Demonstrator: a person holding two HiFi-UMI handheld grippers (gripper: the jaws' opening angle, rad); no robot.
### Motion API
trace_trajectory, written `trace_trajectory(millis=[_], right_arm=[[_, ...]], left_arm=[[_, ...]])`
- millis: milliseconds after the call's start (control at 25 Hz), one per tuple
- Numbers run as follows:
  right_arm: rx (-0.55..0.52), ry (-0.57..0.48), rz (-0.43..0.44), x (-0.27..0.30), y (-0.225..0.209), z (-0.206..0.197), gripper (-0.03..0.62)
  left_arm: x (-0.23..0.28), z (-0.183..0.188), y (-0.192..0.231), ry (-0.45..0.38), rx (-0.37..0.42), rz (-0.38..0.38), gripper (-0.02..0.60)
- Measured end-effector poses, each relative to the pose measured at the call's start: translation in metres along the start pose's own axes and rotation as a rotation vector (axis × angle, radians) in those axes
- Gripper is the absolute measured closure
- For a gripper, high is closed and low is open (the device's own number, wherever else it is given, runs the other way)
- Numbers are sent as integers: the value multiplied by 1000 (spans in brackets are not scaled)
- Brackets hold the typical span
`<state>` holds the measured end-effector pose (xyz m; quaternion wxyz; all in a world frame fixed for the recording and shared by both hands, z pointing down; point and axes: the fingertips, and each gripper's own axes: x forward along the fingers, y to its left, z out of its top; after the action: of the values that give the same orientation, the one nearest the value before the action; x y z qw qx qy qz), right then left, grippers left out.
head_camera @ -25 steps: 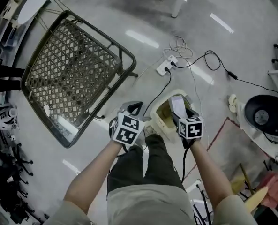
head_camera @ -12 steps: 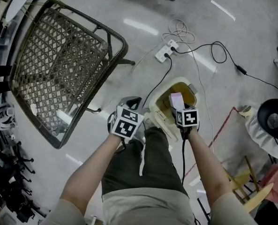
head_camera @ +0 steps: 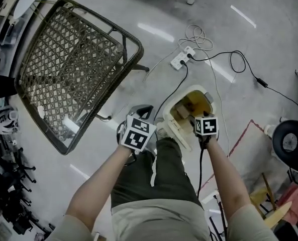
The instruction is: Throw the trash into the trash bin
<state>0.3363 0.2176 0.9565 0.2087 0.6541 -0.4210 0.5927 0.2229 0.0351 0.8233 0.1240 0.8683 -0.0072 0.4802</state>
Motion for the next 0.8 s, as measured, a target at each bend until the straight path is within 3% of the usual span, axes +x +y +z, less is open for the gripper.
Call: trace_trajectory(millis=[240, 400, 800], right_arm=[[-104, -150, 20, -69, 26, 81, 261], [-190, -253, 30, -126, 57, 138, 337], [-346, -538, 140, -282, 181, 243, 353]], left_arm=[[-54, 19, 17, -46, -17, 57, 578], [-102, 40, 35, -103, -36, 104, 578], [-281, 102, 87, -324, -26, 289, 578]])
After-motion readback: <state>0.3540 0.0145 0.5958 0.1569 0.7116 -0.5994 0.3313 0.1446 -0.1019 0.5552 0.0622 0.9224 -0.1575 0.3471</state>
